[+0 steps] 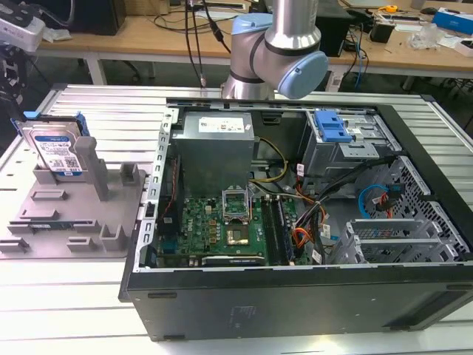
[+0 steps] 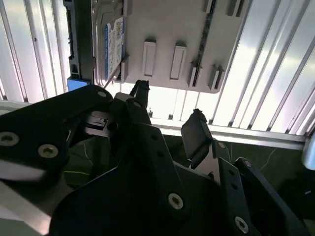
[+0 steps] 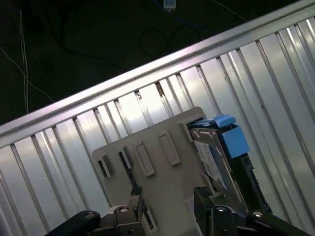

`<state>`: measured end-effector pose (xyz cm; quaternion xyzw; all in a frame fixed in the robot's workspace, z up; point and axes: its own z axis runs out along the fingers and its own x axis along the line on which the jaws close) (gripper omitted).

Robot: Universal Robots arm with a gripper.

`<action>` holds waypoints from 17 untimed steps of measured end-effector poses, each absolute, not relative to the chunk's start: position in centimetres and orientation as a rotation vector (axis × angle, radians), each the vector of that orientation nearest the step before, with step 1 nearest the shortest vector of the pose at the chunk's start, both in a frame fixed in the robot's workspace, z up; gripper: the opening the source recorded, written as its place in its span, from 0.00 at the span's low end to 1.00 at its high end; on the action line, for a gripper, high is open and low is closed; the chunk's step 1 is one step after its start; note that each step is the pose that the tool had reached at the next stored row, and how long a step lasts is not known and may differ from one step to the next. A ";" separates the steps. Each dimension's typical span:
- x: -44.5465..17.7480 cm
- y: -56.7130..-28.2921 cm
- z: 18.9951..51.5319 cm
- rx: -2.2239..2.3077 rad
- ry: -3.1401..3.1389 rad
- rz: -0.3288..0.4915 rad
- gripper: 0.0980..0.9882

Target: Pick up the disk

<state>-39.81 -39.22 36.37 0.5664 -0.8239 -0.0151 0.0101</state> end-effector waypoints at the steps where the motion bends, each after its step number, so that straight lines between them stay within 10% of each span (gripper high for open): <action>1: -39.8 -39.2 36.4 1.807 -2.544 -0.046 0.50; 17: -39.8 -39.0 36.4 2.053 -2.352 -0.038 0.50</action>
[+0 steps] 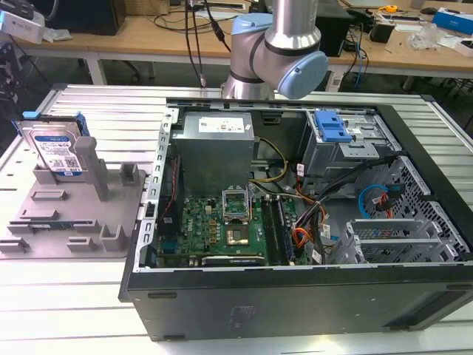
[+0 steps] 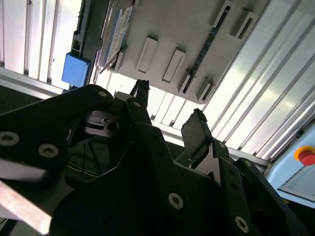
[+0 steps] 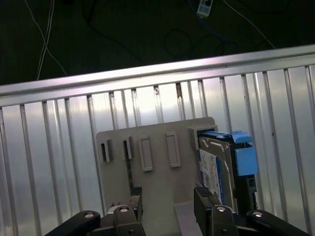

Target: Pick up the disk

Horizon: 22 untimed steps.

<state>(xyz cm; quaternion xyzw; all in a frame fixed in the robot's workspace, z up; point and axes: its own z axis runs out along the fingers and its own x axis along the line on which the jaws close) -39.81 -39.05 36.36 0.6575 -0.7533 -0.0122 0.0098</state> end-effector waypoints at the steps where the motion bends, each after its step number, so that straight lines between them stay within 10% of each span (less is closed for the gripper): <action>1: -39.8 -38.5 36.4 2.057 -2.348 -0.038 0.50; 22: -40.6 -31.4 36.4 2.146 -2.241 -0.002 0.50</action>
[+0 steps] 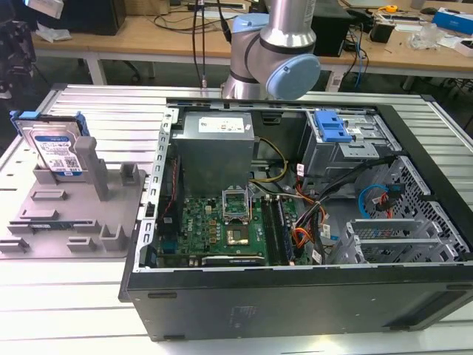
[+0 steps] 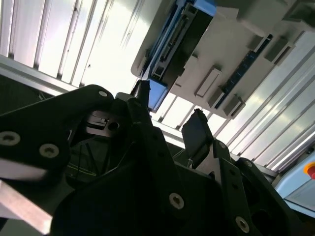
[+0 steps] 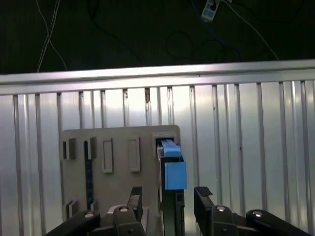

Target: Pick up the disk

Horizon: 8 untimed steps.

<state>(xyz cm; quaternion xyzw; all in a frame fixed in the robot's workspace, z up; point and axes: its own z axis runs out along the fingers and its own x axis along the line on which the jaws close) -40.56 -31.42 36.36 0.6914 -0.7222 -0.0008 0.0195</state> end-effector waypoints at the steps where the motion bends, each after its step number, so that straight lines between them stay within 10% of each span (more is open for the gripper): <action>1: -40.8 -31.4 36.4 2.148 -2.239 -0.002 0.50; 8: -41.3 -31.4 36.4 2.154 -2.233 -0.002 0.50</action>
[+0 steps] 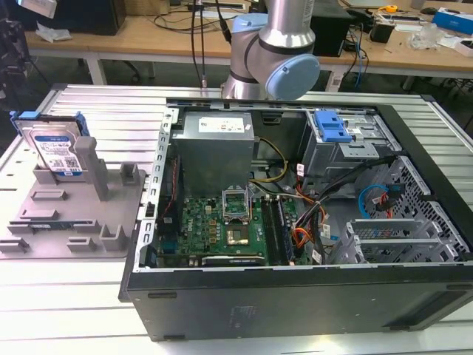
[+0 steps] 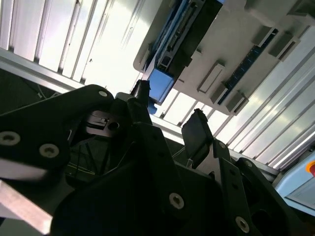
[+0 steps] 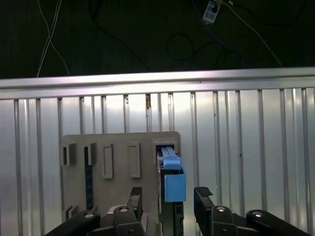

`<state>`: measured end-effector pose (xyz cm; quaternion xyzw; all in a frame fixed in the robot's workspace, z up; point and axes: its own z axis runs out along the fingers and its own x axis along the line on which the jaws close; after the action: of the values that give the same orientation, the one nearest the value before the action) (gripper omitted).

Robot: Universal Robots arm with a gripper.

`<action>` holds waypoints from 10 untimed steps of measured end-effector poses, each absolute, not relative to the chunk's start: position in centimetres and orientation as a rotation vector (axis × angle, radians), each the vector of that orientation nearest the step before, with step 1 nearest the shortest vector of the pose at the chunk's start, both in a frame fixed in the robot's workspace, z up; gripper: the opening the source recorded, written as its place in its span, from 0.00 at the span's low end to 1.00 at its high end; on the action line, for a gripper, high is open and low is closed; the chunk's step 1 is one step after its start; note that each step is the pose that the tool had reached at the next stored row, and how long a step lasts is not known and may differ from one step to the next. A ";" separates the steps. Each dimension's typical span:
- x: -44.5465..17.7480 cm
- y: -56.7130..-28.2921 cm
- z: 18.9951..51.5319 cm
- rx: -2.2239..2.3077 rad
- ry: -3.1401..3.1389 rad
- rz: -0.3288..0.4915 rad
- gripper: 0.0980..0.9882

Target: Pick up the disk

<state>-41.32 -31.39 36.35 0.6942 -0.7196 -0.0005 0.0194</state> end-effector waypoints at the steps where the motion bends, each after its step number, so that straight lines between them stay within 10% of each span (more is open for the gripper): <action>1: -41.3 -31.4 36.4 2.154 -2.233 -0.002 0.50; 10: -41.2 -31.4 36.1 2.154 -2.233 -0.002 0.50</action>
<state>-41.18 -31.38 36.14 0.6941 -0.7196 -0.0005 0.0194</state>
